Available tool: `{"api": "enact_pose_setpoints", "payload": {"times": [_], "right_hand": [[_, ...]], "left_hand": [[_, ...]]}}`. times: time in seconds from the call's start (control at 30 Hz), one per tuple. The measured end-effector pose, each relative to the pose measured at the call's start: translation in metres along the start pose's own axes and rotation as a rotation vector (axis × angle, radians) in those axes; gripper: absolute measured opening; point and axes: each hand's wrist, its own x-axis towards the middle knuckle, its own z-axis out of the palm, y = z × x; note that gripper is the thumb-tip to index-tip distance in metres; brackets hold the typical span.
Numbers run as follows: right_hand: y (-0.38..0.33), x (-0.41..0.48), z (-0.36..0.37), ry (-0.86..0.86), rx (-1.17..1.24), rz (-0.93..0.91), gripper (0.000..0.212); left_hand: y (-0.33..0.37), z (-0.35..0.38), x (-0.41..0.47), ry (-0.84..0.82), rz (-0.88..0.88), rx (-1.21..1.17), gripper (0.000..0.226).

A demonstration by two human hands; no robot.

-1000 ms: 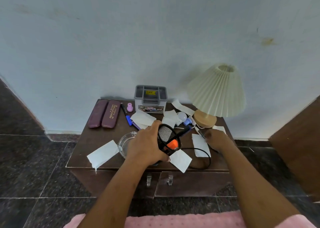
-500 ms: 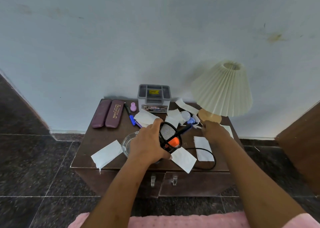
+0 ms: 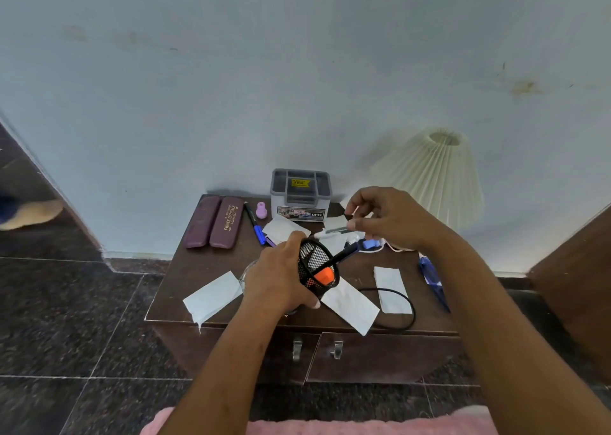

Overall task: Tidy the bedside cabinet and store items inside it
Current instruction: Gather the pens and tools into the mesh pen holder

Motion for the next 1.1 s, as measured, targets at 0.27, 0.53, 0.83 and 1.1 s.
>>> {"api": "enact_pose_setpoints", "payload": {"times": [0.27,0.53,0.83,1.1], "right_hand": [[0.006,0.016,0.048,-0.086,-0.356,-0.082,0.019],[0.018,0.023,0.068,-0.05,-0.535,-0.195,0.014],[0.044,0.029,0.048,0.102,0.064,0.018,0.021],[0.15,0.041,0.045,0.089,-0.202,0.357,0.026]], "left_hand": [[0.0,0.0,-0.001,0.038,0.045,0.034,0.098],[-0.001,0.0,-0.002,0.047,0.057,-0.002,0.099],[0.001,0.002,-0.001,0.028,0.037,-0.027,0.098],[0.005,0.008,0.0,0.037,0.048,-0.034,0.097]]}}
